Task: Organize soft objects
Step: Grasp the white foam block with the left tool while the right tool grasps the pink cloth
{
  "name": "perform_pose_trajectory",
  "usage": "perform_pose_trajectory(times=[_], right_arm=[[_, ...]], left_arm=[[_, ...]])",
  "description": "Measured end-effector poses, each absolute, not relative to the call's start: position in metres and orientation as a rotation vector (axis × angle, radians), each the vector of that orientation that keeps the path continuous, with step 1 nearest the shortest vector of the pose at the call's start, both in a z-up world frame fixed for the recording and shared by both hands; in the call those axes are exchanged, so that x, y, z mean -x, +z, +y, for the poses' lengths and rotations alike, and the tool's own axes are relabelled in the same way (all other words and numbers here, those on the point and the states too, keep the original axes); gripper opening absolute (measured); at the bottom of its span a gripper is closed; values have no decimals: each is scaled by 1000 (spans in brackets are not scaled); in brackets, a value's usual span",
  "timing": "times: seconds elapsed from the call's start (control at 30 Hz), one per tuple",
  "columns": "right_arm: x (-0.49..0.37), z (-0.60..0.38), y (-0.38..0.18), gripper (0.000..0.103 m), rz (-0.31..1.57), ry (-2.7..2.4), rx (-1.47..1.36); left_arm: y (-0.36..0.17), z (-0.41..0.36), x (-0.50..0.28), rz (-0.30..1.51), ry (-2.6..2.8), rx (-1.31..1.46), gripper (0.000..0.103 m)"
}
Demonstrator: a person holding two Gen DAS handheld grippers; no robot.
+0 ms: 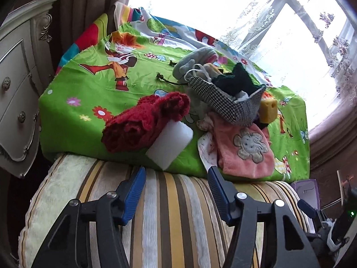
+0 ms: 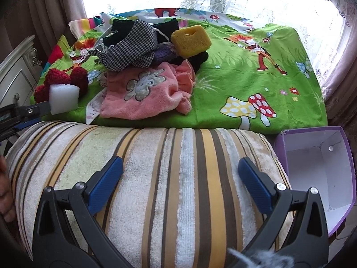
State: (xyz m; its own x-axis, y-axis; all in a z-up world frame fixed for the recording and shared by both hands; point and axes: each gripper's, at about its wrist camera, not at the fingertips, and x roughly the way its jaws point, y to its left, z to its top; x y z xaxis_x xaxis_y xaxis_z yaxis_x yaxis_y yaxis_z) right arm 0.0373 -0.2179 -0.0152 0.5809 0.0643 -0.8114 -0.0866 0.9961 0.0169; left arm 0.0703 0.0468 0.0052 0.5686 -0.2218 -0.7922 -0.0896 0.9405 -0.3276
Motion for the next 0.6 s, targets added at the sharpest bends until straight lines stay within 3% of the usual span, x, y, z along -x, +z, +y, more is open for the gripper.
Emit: perform_pose_trajectory(times=[0.27,0.3,0.4,0.6], right_arm=[[-62,-213,-4,103,942,182,0],[-65,-211,-3,103,941,191,3],[-77,-206,-2,103,936,214,17],[-104,-204,-7,103,961,223,-9]], left_arm=[[-4,45,-106,1029,-55,304,59],[-6,44,-109,1041,-58,300,58],[-9,41,-114,1049,-79,301,39],[-5,34,-111,1012,-177,311,36]])
